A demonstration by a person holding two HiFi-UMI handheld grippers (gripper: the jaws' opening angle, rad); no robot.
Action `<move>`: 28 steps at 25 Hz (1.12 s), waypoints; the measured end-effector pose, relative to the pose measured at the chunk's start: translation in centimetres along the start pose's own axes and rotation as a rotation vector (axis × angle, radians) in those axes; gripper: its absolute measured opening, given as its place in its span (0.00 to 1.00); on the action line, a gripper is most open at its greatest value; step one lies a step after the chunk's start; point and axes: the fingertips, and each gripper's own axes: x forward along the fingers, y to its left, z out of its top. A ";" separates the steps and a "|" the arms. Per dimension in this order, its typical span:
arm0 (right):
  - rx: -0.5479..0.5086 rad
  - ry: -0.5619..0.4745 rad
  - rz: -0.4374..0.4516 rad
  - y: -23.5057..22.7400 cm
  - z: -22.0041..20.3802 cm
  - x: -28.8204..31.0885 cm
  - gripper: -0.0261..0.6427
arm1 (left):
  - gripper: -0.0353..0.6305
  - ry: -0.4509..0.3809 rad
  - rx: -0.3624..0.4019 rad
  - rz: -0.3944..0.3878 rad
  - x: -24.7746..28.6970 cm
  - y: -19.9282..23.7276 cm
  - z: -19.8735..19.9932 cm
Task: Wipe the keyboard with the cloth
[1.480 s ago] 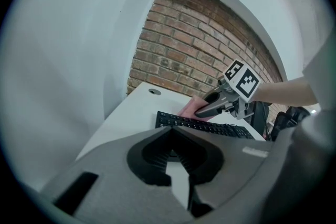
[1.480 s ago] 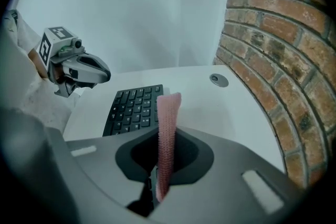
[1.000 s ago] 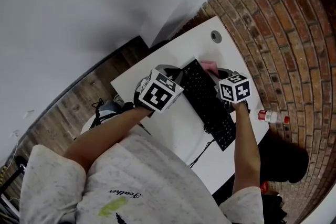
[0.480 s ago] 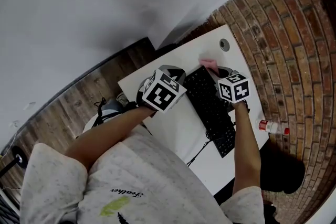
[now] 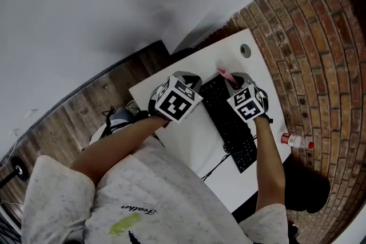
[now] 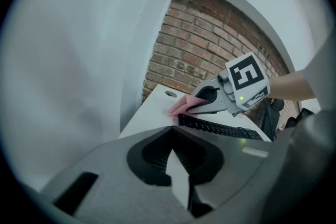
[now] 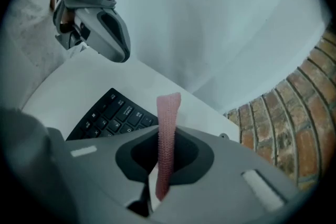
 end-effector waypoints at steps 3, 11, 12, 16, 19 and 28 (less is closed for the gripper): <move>-0.077 0.013 0.006 0.3 0.3 0.1 0.07 | 0.04 0.000 -0.003 0.006 -0.1 0.2 -0.1; -0.210 0.009 0.039 1.5 1.2 0.3 0.07 | 0.04 -0.010 -0.019 0.025 -0.6 0.6 -0.4; -0.221 0.006 0.045 1.7 1.4 0.3 0.07 | 0.04 -0.011 -0.022 0.029 -0.7 0.6 -0.4; -0.260 -0.003 0.072 2.5 2.1 0.5 0.07 | 0.04 -0.016 -0.030 0.042 -1.1 0.8 -0.6; -0.281 -0.014 0.088 3.2 2.6 0.8 0.07 | 0.04 -0.019 -0.039 0.053 -1.4 1.0 -0.8; -0.325 -0.052 0.141 4.9 3.9 1.1 0.07 | 0.04 -0.028 -0.070 0.090 -2.2 1.4 -1.5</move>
